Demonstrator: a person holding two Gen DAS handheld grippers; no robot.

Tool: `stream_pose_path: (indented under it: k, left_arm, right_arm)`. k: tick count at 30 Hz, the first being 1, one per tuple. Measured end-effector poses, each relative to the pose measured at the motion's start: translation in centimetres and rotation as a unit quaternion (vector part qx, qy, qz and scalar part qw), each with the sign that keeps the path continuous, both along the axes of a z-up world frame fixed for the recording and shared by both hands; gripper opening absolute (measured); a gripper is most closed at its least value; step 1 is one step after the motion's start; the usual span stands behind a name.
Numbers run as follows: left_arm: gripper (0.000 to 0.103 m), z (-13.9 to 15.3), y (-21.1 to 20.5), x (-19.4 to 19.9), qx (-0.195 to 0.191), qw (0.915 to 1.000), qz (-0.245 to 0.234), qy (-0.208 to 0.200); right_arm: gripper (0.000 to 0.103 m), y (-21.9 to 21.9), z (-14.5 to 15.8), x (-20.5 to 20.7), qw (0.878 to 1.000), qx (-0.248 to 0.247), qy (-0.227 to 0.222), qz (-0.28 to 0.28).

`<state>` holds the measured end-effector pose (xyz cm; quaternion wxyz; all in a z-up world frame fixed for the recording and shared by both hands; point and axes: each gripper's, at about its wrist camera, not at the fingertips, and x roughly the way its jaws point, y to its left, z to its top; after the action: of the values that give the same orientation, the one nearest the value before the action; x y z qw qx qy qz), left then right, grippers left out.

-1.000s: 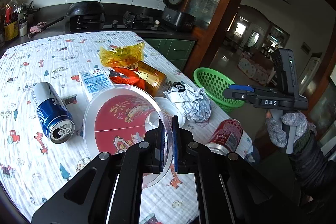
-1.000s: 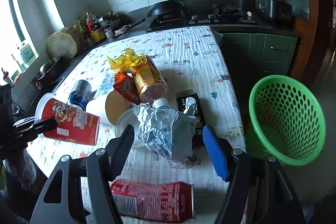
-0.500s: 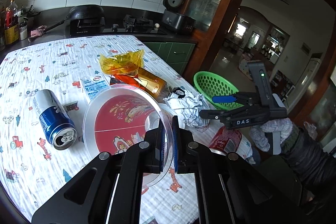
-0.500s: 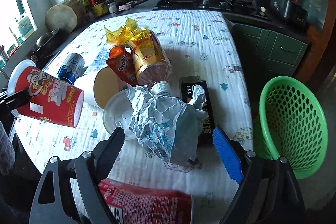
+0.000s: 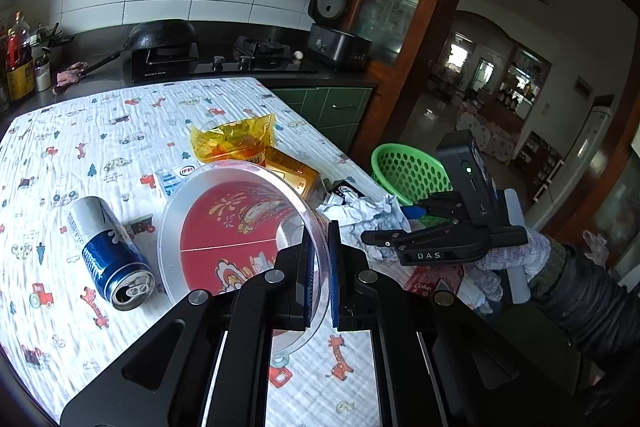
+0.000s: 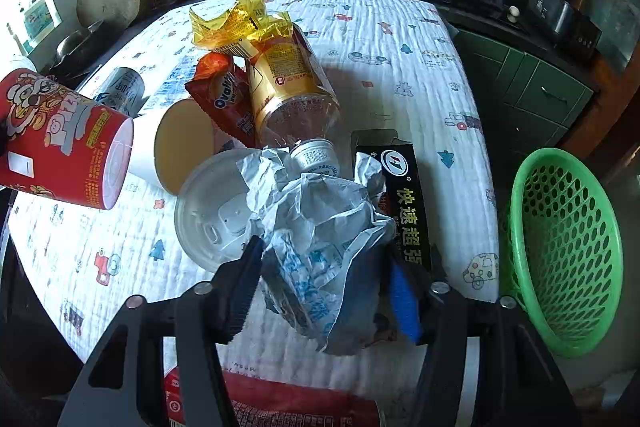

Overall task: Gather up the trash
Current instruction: 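Lift the red cup with the left tool while the right tool carries the foil toward the basket, then open the right tool over the green basket while the left tool drops the red cup in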

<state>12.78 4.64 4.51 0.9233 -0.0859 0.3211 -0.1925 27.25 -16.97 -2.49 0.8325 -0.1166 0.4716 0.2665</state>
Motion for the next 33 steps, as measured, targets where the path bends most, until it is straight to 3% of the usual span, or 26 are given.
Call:
stream_pose_path:
  k: [9, 17, 28, 32, 33]
  left_arm:
    - [0.005, 1.6, -1.8, 1.2, 0.001, 0.9997, -0.024, -0.008]
    - [0.005, 2.5, -6.1, 4.3, 0.000, 0.9974, -0.073, 0.002]
    - [0.005, 4.4, -15.6, 11.9, 0.021, 0.9873, -0.157, 0.015]
    - [0.005, 4.9, -19.0, 15.1, 0.022, 0.9832, -0.179, 0.026]
    - [0.005, 5.0, -19.9, 16.0, 0.025, 0.9822, -0.184, 0.029]
  right_arm:
    - [0.046, -3.9, 3.7, -0.9, 0.997, 0.063, -0.034, -0.037]
    - [0.046, -11.1, 6.0, 0.2, 0.989, 0.071, -0.061, -0.119]
    - [0.048, -22.2, 2.9, 5.3, 0.968, 0.041, -0.047, -0.242]
    - [0.057, -25.2, 1.1, 7.5, 0.960, 0.052, -0.040, -0.272]
    - [0.065, -25.8, 0.7, 7.9, 0.958, 0.059, -0.038, -0.279]
